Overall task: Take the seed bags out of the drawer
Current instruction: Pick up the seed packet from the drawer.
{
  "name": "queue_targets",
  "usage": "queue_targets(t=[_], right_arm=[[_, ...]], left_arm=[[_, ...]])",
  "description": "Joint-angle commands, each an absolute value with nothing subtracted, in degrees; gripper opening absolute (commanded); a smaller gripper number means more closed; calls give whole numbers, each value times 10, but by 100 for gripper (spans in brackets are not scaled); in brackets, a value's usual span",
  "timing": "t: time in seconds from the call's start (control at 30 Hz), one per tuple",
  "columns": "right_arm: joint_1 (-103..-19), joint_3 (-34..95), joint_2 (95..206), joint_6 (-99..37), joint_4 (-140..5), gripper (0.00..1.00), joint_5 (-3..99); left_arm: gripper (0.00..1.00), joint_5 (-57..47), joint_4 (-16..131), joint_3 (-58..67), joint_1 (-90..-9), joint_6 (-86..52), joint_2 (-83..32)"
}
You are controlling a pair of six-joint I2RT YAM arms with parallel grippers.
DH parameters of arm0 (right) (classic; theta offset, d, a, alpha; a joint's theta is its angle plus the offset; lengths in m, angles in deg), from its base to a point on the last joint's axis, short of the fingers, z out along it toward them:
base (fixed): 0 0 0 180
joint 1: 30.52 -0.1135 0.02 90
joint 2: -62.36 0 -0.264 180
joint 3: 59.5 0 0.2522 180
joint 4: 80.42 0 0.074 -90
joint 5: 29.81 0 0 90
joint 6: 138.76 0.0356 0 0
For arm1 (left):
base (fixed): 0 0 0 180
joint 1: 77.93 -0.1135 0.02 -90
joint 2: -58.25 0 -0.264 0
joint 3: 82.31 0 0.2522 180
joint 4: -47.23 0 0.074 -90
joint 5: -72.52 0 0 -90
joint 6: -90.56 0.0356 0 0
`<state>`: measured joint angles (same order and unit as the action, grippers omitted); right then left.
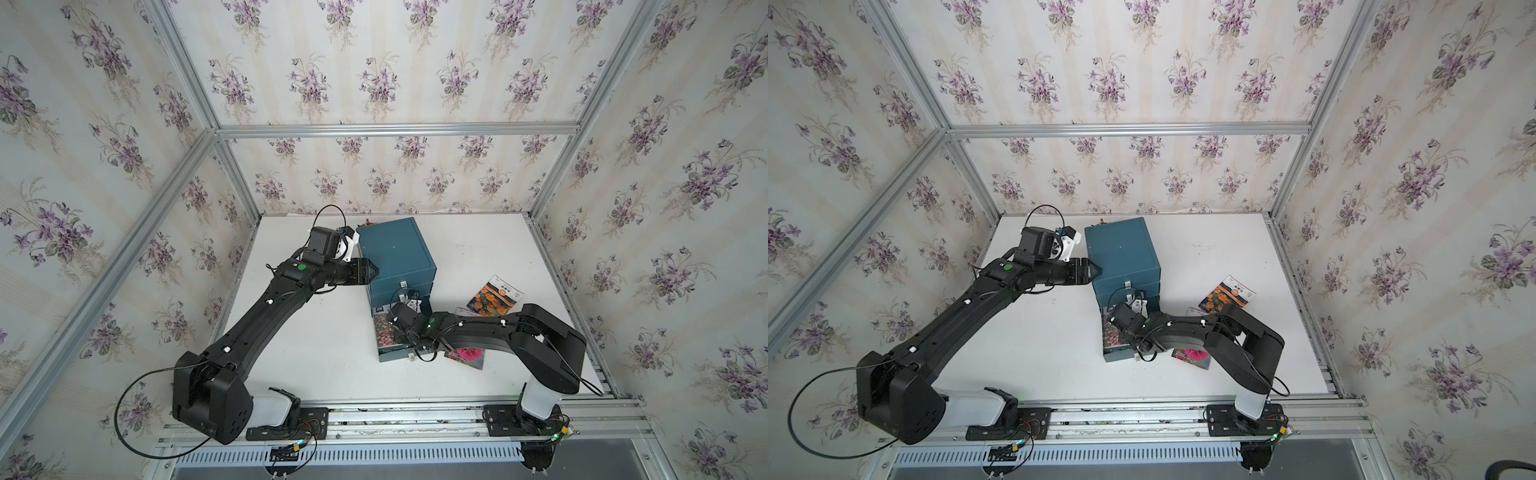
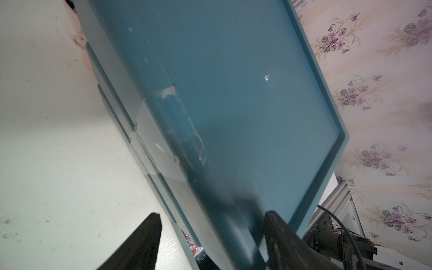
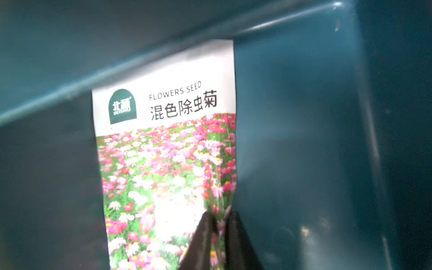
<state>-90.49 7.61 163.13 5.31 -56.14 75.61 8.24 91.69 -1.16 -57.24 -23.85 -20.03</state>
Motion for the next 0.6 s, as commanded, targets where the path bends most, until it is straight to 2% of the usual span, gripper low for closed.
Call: queue_targets(t=[0.0, 0.57], right_arm=[[-906, 74, 1612, 54, -551, 0, 736], [-955, 82, 1450, 70, -501, 0, 763]], left_arm=[[73, 50, 991, -16, -572, -218, -206], [71, 40, 992, -18, -572, -216, -208]])
